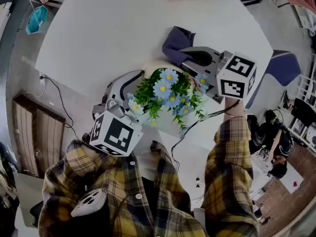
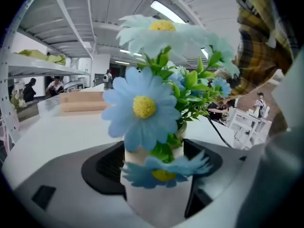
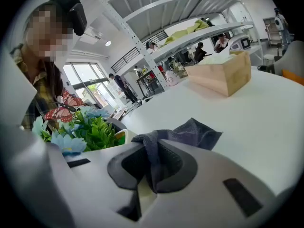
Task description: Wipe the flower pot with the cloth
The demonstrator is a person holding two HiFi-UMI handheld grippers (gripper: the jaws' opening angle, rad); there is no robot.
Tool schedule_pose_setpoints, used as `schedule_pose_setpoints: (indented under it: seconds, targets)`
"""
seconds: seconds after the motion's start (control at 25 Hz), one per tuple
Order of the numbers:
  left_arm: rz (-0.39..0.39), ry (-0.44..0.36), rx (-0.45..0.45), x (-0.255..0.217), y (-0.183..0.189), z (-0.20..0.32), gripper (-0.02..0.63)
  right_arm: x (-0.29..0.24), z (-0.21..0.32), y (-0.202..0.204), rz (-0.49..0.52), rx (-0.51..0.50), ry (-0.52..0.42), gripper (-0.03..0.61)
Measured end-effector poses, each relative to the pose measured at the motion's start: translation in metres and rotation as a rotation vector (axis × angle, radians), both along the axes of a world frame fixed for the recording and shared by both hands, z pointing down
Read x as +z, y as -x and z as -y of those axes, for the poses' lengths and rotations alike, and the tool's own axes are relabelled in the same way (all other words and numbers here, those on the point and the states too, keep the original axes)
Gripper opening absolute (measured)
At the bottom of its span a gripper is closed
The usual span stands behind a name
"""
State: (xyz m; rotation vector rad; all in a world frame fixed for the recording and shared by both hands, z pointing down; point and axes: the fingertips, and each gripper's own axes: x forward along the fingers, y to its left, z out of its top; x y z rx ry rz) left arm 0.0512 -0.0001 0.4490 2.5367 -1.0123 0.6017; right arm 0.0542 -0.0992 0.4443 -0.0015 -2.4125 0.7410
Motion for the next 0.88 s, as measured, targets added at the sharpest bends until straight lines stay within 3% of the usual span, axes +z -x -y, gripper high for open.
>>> schedule_pose_setpoints:
  seconds: [0.24, 0.88]
  targets:
    - [0.016, -0.002, 0.201, -0.002, -0.008, 0.003, 0.394, -0.002, -0.003, -0.017, 0.002, 0.007, 0.016, 0.014]
    - [0.096, 0.019, 0.844, 0.013, -0.008, 0.028, 0.394, 0.012, 0.012, -0.013, 0.025, 0.041, 0.043, 0.014]
